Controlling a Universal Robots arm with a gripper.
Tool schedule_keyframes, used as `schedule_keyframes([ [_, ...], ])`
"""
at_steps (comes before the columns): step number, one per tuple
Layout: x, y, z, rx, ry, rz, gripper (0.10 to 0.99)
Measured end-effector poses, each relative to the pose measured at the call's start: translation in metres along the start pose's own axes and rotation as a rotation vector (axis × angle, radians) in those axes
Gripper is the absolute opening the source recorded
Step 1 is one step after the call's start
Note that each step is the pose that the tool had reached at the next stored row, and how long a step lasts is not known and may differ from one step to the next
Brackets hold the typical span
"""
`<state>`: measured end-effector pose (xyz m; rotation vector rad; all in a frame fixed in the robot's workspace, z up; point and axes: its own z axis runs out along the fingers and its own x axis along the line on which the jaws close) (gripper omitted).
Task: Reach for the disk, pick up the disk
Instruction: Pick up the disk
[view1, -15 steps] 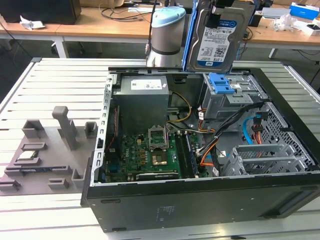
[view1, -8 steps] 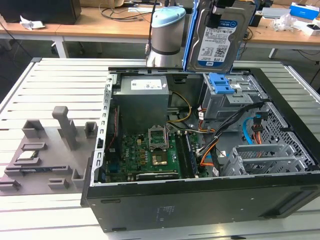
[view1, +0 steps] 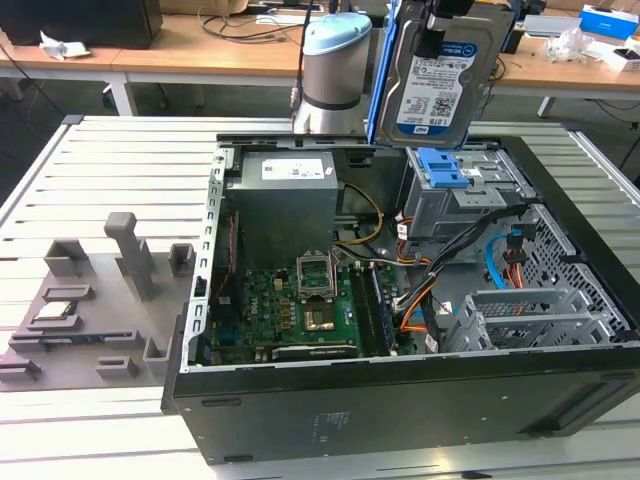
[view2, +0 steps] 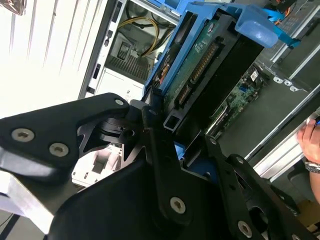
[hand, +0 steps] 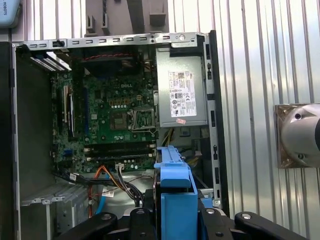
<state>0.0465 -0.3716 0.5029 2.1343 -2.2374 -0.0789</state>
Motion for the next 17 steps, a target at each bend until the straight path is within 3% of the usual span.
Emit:
schedule_keyframes([
  [17,0.0253,-0.0012,-0.0001,0.0,0.0,0.0,0.365],
])
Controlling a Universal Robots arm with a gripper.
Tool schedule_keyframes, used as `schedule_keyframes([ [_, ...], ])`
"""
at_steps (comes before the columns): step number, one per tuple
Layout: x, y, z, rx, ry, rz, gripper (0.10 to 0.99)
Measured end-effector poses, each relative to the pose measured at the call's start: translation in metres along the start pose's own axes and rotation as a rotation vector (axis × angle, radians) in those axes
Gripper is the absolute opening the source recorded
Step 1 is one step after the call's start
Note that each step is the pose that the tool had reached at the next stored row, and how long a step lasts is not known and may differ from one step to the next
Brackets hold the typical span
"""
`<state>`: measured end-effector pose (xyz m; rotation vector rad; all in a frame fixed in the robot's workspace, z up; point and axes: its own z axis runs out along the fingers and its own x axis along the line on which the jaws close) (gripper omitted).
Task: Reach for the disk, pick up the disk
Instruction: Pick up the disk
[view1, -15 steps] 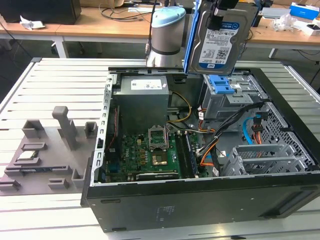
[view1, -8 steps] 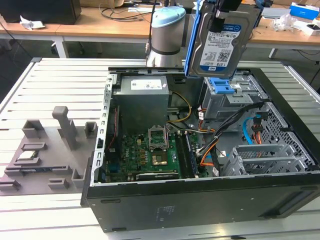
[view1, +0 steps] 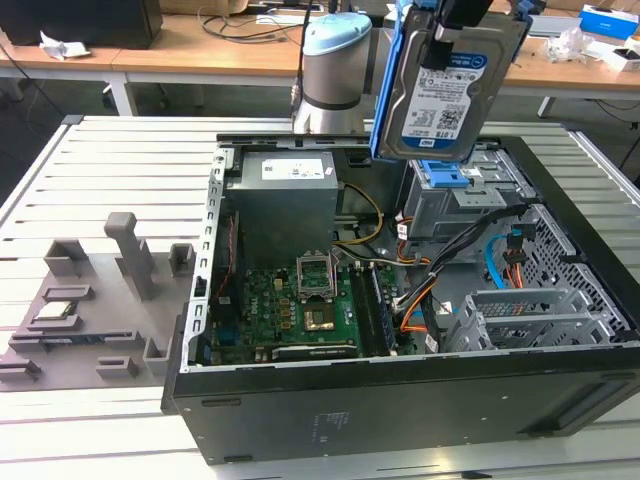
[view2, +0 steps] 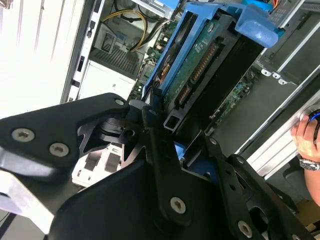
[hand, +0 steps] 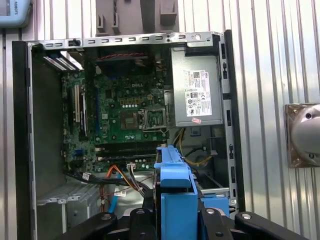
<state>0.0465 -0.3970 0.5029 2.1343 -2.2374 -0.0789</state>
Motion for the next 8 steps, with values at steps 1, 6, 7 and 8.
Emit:
schedule_keyframes([
  [1,0.0009,0.0,0.0,0.0,0.0,0.0,0.365],
  [6,0.0069,-0.0003,0.0,0.0,0.0,0.0,0.365],
  [7,0.0079,-0.0004,0.0,0.0,0.0,0.0,0.365],
  [8,0.0099,-0.0005,0.0,0.0,-0.0001,0.0,0.365],
])
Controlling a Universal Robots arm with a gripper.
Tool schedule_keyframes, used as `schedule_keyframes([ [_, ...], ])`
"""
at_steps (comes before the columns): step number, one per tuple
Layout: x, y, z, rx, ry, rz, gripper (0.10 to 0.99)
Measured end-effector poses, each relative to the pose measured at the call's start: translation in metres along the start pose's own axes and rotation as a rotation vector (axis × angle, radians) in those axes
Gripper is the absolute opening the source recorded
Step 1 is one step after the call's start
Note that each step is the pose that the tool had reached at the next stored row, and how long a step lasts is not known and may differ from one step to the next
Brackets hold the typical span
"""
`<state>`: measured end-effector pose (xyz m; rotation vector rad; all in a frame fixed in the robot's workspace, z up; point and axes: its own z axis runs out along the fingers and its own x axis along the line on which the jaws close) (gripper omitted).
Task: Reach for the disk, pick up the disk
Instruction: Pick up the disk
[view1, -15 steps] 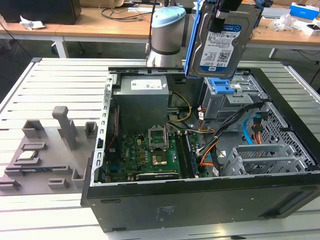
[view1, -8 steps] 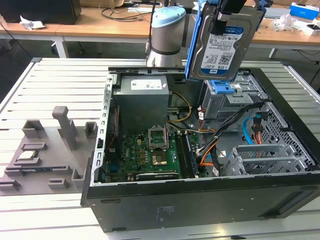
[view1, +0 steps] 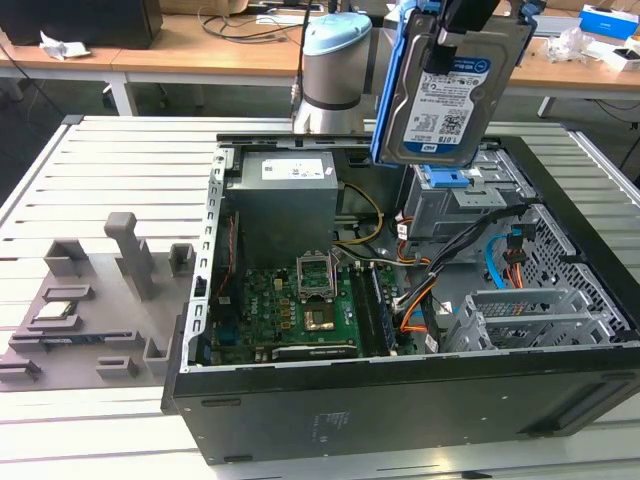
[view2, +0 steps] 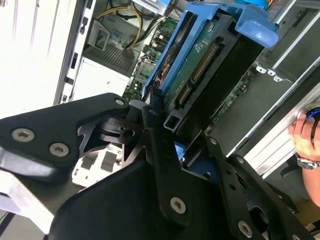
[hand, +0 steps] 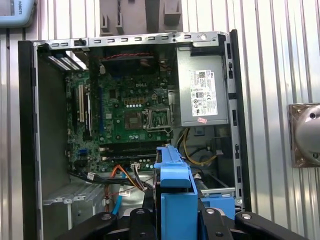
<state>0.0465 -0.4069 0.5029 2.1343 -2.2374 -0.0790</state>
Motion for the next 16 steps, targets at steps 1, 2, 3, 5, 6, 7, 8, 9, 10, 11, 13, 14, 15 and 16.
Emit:
schedule_keyframes([
  [1,0.0022,-0.0001,0.0,0.0,0.0,0.0,0.365],
  [2,0.0033,-0.0002,0.0,0.0,0.0,0.0,0.365],
  [3,0.0044,-0.0002,0.0,0.0,0.0001,0.0,0.365],
  [5,0.0103,-0.0005,-0.0001,0.0,0.0001,0.0,0.365],
  [6,0.0157,-0.0008,0.0,0.0,0.0,0.0,0.365],
  [7,0.0183,-0.0009,-0.0001,0.0,0.0,0.0,0.365],
  [8,0.0204,-0.001,-0.0001,0.0,0.0001,0.0,0.365],
  [9,0.0234,-0.0011,0.0,0.0,0.0001,0.0,0.365],
  [10,0.0283,-0.0012,0.0,0.0,0.0001,0.0,0.365],
  [11,0.0333,-0.0012,0.0001,0.0,0.0,0.0,0.365],
  [13,0.0465,0.0,0.0003,0.0,0.0,0.0,0.365],
  [14,0.0546,0.0009,0.0004,0.0,0.0,0.0,0.365],
  [15,0.0592,0.0012,0.0005,0.0,0.0,0.0,0.365],
  [16,0.0623,0.0013,0.0005,0.0,0.0001,0.0,0.365],
])
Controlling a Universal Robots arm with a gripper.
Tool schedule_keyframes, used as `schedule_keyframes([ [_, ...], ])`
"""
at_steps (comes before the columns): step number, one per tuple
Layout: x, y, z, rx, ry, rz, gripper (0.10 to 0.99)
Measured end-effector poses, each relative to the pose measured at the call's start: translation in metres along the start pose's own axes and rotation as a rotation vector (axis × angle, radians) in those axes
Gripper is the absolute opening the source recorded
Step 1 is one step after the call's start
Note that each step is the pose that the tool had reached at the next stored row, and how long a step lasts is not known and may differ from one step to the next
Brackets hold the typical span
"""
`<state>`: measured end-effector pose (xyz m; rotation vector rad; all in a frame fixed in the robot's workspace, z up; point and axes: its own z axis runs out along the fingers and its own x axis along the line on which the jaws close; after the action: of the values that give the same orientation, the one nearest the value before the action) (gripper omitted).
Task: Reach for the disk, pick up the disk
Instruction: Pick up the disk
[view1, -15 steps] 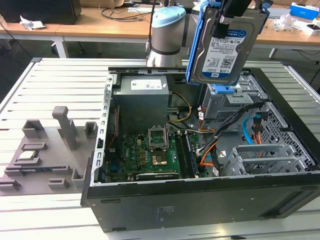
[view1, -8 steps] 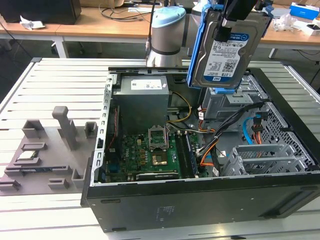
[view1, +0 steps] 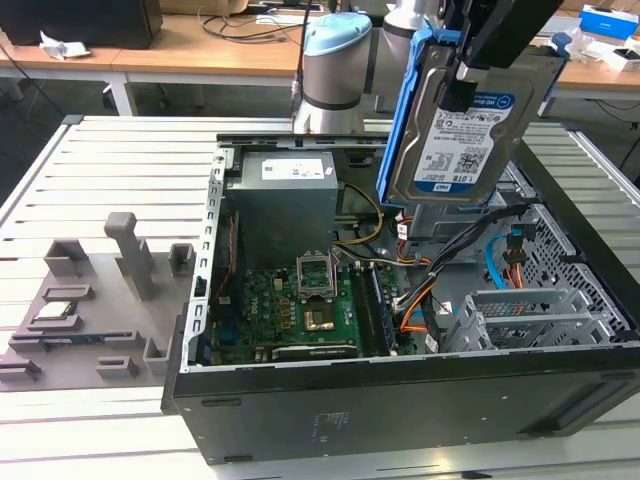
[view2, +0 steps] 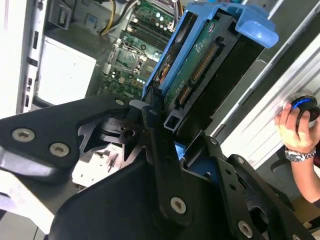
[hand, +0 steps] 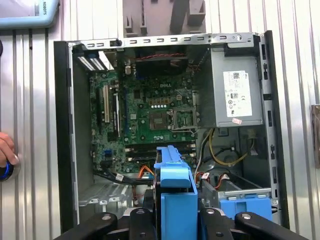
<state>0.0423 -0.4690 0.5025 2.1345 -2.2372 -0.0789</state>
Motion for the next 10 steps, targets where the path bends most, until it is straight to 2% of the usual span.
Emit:
schedule_keyframes([
  [5,0.0163,-0.0001,0.0001,0.0,0.0,0.0,0.365],
  [7,0.0288,-0.0006,0.0002,0.0,0.0,0.0,0.365],
  [10,0.04,-0.0009,0.0002,0.0,0.0001,0.0,0.365],
])
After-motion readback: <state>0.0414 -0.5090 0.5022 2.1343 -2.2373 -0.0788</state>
